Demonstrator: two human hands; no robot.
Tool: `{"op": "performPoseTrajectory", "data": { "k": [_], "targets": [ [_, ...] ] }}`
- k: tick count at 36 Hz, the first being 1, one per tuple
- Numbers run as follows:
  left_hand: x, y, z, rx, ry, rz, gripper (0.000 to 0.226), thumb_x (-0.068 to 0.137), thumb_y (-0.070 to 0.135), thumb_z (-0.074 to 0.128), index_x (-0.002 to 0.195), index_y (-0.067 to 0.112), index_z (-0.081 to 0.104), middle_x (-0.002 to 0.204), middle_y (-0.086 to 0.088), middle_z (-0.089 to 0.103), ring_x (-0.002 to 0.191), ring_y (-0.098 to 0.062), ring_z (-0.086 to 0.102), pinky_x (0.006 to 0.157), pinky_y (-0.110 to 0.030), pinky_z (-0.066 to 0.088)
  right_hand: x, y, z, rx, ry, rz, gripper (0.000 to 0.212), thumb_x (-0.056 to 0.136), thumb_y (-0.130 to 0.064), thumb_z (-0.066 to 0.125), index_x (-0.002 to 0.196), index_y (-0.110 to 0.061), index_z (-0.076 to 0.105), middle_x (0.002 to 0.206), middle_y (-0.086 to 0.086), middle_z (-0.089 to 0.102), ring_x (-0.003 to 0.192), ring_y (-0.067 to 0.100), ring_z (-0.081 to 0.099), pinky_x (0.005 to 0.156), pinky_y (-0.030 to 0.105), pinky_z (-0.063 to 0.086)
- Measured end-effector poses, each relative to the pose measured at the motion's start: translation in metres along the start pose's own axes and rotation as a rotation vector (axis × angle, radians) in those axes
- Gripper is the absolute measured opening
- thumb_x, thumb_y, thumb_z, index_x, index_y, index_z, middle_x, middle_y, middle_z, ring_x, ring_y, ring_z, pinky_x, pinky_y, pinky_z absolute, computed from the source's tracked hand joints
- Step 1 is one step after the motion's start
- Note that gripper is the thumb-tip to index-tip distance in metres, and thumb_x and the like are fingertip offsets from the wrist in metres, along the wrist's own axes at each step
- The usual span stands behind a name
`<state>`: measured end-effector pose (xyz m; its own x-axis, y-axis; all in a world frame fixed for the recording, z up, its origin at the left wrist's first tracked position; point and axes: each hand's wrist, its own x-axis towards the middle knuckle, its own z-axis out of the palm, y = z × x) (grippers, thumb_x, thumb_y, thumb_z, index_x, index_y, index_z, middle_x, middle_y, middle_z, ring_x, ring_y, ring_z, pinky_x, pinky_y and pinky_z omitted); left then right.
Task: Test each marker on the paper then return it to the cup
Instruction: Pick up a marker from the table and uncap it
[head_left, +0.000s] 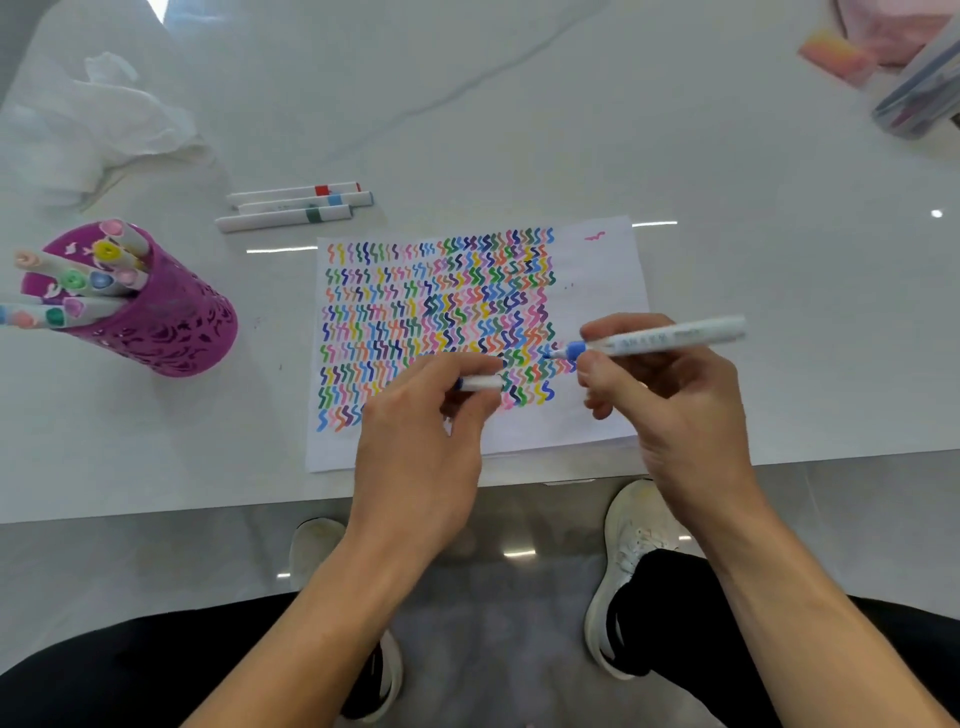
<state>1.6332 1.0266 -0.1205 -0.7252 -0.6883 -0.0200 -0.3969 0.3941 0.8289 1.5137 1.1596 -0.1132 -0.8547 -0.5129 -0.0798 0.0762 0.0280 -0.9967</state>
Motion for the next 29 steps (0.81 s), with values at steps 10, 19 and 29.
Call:
{"op": "performPoseTrajectory", "data": {
  "k": [10, 19, 29],
  "targets": [
    [0.001, 0.000, -0.002, -0.588, -0.147, -0.288, 0.020, 0.103, 0.006, 0.054, 0.113, 0.010, 0.071, 0.093, -0.001, 0.079, 0.081, -0.013, 0.072, 0.078, -0.024, 0.059, -0.001, -0.004, 0.012, 0.133, -0.049, 0.029, 0.016, 0.092, -0.019, 0.065, 0.084, -0.029, 0.074, 0.072, 0.006, 0.069, 0.065, 0.024, 0.063, 0.062, 0.035, 0.053],
    [-0.002, 0.000, -0.005, -0.527, -0.186, -0.180, 0.022, 0.101, 0.016, 0.058, 0.118, 0.017, 0.072, 0.097, 0.005, 0.078, 0.090, -0.013, 0.073, 0.083, -0.024, 0.059, -0.002, -0.002, 0.020, 0.033, -0.051, 0.023, 0.008, 0.090, -0.022, 0.066, 0.086, -0.014, 0.066, 0.066, 0.006, 0.067, 0.057, 0.022, 0.062, 0.057, 0.031, 0.052],
    [-0.002, -0.002, -0.011, -0.443, -0.223, -0.122, 0.022, 0.101, 0.014, 0.058, 0.112, 0.026, 0.073, 0.092, 0.004, 0.076, 0.085, -0.014, 0.072, 0.081, -0.028, 0.060, -0.002, -0.002, 0.025, -0.027, -0.131, 0.040, 0.017, 0.094, -0.029, 0.073, 0.087, -0.014, 0.067, 0.068, 0.004, 0.071, 0.059, 0.018, 0.064, 0.058, 0.028, 0.053]
  ]
}}
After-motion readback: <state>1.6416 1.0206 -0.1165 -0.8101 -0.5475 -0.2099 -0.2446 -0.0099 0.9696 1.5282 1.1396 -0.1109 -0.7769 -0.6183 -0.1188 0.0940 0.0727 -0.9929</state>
